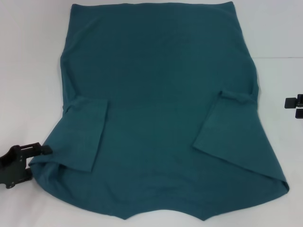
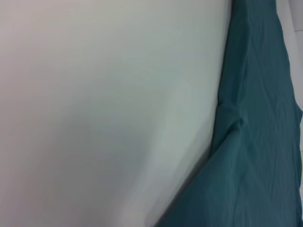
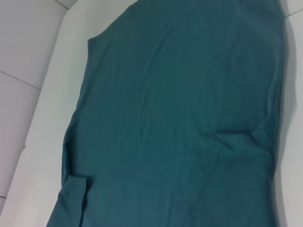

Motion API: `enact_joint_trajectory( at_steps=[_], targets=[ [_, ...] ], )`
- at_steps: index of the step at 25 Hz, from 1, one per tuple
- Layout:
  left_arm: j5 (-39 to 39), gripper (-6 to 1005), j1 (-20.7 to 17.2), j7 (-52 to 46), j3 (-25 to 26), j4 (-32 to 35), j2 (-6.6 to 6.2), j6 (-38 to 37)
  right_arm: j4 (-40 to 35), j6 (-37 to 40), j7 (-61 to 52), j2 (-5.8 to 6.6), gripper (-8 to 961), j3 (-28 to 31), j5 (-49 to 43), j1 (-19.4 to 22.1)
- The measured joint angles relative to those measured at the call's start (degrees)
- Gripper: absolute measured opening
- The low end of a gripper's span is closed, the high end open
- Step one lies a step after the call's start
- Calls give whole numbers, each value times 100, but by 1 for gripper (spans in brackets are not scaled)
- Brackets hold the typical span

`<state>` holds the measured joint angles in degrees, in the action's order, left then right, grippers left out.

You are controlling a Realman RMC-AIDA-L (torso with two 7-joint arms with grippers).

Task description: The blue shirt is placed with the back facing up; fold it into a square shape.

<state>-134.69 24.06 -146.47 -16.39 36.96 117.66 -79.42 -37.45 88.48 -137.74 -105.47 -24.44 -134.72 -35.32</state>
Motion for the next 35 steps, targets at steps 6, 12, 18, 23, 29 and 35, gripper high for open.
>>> enact_joint_trajectory(
  at_steps=[6, 12, 18, 23, 29, 35],
  targets=[
    [5, 512, -6, 62, -7, -4, 1, -10, 3, 29, 2, 5, 676, 1, 5, 13],
    [9, 346, -7, 200, -12, -3, -4, -27, 11, 31, 2, 24, 675, 1, 7, 47],
    [12, 215, -7, 431, 12, 10, 4, -145, 10, 32, 2, 27, 674, -29, 6, 79],
    [96, 67, -2, 904, 37, 46, -8, -456, -24, 292, 0, 128, 674, -75, -210, 151],
    [162, -1, 19, 1165, -1, 80, 1, -503, -67, 913, -198, 470, 673, -78, -899, 246],
    [163, -1, 94, 1231, -6, 60, 10, -462, -110, 1091, -5, 417, 672, -147, -1250, 214]
  ],
)
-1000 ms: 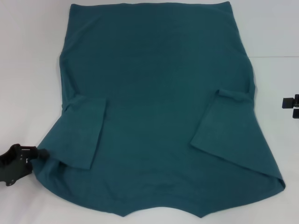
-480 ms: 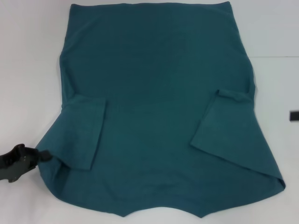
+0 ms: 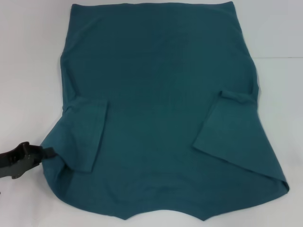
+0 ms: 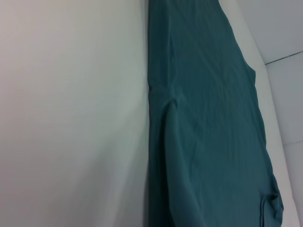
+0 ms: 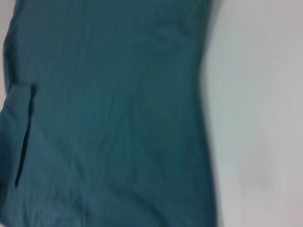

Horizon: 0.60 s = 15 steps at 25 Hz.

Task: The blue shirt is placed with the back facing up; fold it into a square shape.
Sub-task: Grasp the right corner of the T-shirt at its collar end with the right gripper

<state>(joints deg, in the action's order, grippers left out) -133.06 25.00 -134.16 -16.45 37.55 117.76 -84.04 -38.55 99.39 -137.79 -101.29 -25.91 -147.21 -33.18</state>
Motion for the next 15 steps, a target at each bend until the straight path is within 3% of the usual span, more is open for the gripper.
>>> enact_joint_trajectory(
  at_steps=[10, 15],
  targets=[
    [0, -1, 39, 9, 1, -28, 21, 38, -10, -337, 755, -444, 671, -756, -19, -193],
    [-1, -1, 40, 11, 2, -47, 23, 45, -12, -607, 736, -538, 670, -1122, -21, -262]
  ],
)
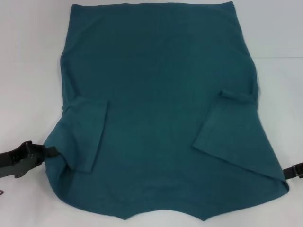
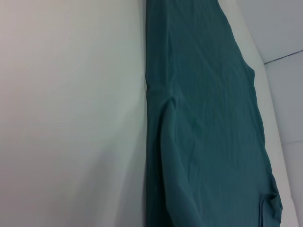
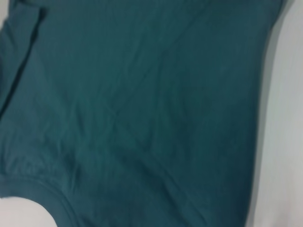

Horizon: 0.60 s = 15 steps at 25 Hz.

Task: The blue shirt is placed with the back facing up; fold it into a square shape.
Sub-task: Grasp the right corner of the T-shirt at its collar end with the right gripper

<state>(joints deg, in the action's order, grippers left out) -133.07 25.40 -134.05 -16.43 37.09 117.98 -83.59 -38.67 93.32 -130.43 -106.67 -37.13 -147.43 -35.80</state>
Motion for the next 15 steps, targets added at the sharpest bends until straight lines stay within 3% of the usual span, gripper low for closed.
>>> enact_joint_trajectory(
  at_steps=[7, 15],
  targets=[
    [0, -2, -18, 33, 15, -34, 7, 9, 0, -178, -9, -137, 670, -307, -6, -120],
    [0, -2, -36, 36, 34, -35, 14, 10, 13, -178, -126, -159, 669, -430, -129, -181]
  ],
)
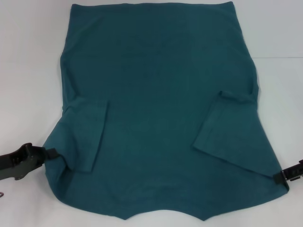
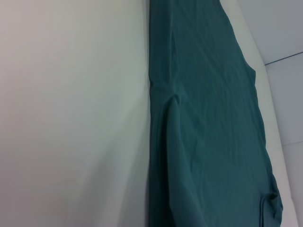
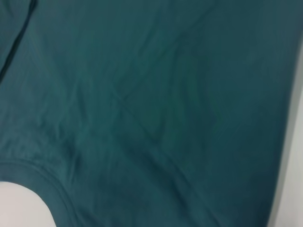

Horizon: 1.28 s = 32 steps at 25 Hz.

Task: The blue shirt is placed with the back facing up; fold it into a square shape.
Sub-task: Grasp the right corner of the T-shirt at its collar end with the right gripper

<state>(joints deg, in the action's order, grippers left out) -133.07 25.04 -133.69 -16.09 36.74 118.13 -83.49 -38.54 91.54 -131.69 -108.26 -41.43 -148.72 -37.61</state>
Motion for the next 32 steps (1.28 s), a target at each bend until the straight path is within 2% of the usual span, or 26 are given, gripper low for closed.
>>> enact_joint_trajectory(
  at_steps=[17, 26, 32],
  targets=[
    [0, -2, 36, -2, 1, -70, 9, 95, 64, -78, -77, -80, 667, -41, -99, -74],
    [0, -1, 36, 0, 1, -114, 9, 154, 83, -85, -210, -232, 666, -318, -105, -187],
    [0, -1, 36, 1, 1, -114, 9, 161, 84, -60, -217, -334, 665, -292, -59, -291]
  ],
)
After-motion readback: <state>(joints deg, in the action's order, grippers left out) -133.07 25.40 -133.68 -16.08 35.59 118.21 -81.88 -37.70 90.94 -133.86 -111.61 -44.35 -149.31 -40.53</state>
